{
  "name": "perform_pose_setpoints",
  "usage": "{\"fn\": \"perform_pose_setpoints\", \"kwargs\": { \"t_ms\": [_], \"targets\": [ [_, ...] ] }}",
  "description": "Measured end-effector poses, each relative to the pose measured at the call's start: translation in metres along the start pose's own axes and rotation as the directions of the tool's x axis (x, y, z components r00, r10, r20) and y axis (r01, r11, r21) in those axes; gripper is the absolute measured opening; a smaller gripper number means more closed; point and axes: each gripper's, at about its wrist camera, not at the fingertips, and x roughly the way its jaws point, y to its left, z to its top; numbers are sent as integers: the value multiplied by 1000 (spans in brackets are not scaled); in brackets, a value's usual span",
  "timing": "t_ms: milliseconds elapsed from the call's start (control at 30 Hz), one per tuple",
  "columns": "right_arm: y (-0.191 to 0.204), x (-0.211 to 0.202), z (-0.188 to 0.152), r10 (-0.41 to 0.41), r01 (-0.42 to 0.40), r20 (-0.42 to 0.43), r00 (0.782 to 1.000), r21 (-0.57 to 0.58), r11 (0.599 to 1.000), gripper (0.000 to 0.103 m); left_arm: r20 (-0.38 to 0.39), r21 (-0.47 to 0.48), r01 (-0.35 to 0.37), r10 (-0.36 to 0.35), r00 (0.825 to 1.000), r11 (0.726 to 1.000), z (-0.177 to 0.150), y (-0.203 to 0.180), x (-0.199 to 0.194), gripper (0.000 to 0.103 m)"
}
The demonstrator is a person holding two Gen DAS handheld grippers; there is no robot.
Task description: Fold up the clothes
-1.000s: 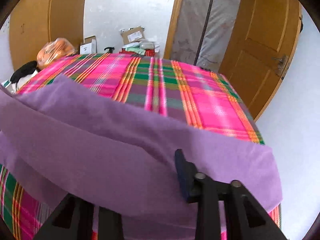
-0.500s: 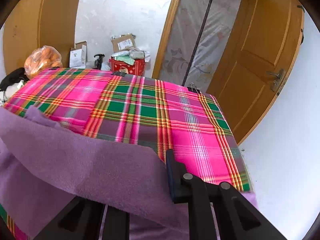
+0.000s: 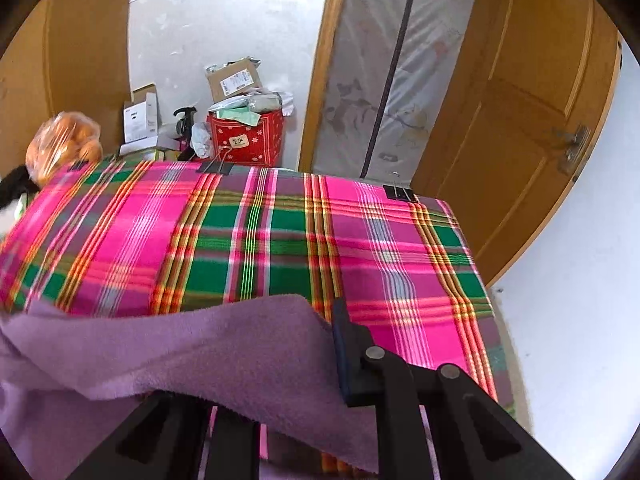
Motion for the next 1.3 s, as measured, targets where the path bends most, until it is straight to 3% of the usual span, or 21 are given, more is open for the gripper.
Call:
{"fn": "perform_pose_setpoints", "kwargs": {
  "t_ms": [533,833,1033,1300],
  "targets": [
    [10,50,32,-34,40,-59,998,89,995,15,-10,-17,-36,36,999,999,-5,25,-8,4],
    [8,61,30,10,4,-147,989,92,996,18,12,-38,-33,33,999,999,-9,42,-31,5],
    [6,21,-2,11,-20,-105,994,-88,996,18,3,-71,-36,37,999,997,-16,61,-44,5],
    [-64,-26,-81,4,-6,-107,994,-20,1000,25,-37,-41,-25,23,999,999,-35,57,-50,5]
  ]
}}
